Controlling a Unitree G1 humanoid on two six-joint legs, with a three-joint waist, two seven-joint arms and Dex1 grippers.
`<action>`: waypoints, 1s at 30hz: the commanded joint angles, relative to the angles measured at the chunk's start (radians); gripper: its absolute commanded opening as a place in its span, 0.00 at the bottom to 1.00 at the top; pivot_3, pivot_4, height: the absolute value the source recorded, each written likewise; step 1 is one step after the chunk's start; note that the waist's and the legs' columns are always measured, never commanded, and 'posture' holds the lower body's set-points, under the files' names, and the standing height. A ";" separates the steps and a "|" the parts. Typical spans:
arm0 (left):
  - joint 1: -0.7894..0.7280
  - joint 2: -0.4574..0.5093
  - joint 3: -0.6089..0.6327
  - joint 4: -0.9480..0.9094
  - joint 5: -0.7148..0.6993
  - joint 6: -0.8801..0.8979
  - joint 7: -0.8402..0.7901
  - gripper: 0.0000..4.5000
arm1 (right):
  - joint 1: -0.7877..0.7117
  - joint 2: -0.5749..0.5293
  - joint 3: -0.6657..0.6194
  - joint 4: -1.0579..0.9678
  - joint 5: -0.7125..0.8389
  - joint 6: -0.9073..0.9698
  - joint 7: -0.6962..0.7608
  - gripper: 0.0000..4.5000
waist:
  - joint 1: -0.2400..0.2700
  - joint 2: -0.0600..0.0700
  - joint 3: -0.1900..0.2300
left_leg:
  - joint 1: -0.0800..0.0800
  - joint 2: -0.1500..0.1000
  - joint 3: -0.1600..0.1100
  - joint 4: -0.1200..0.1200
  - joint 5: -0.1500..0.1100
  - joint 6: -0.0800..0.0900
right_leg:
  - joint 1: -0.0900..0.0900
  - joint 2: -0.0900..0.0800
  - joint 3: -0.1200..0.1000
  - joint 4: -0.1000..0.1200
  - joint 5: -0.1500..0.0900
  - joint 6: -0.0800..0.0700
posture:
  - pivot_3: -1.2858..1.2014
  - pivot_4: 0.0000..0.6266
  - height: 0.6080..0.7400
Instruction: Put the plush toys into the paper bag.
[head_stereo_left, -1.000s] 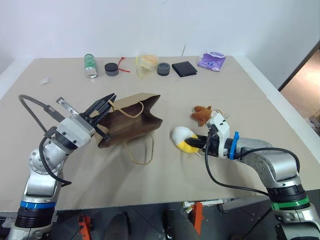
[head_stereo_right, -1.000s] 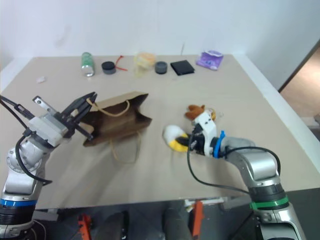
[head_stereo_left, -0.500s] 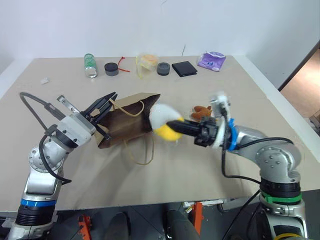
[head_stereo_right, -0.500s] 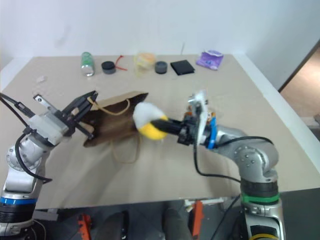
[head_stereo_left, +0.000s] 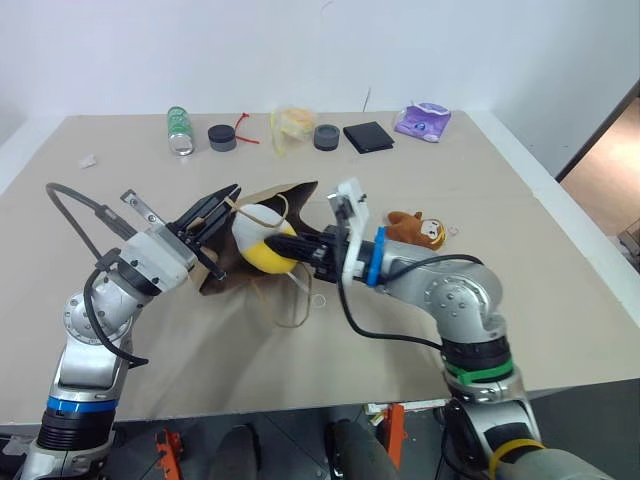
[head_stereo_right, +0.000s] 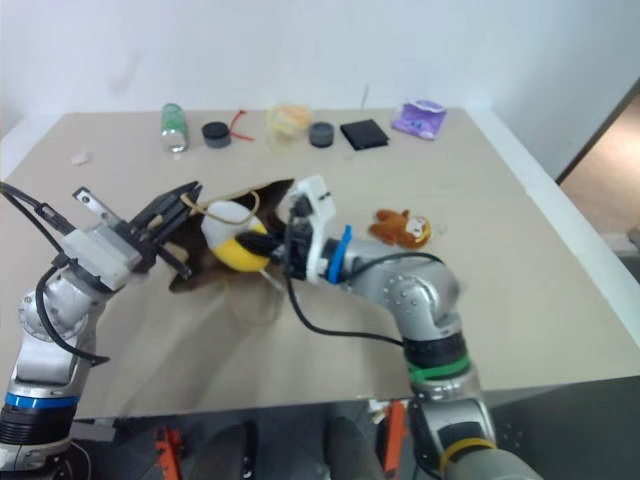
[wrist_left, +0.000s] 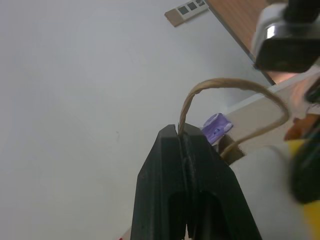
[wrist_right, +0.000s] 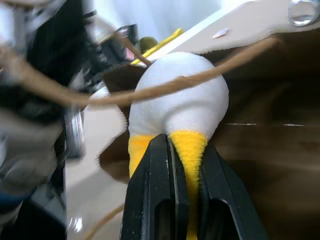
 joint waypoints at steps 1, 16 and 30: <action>-0.002 -0.003 0.004 -0.041 -0.010 -0.011 0.003 0.00 | -0.017 0.050 0.006 0.024 -0.054 -0.008 -0.085 0.01 | 0.000 0.000 0.000 | 0.000 0.000 0.000 0.000 0.000 0.000 | 0.000 0.000 0.000 0.000 0.000 0.000 | 0.52 0.24 1.00; -0.029 -0.004 0.024 -0.003 -0.012 -0.001 0.019 0.00 | 0.053 -0.211 -0.109 -0.110 0.026 -0.056 0.220 0.99 | 0.002 0.000 0.000 | -0.003 0.000 -0.001 0.000 0.000 0.000 | -0.002 0.000 0.000 0.000 0.000 0.000 | 0.52 0.24 1.00; -0.034 -0.007 0.027 0.003 -0.012 0.003 0.018 0.00 | -0.036 -0.449 -0.089 0.451 -0.411 -0.475 0.169 0.99 | 0.000 0.000 0.000 | -0.001 -0.002 0.000 0.001 0.000 0.001 | -0.002 0.000 0.001 -0.001 0.001 0.000 | 0.52 0.24 1.00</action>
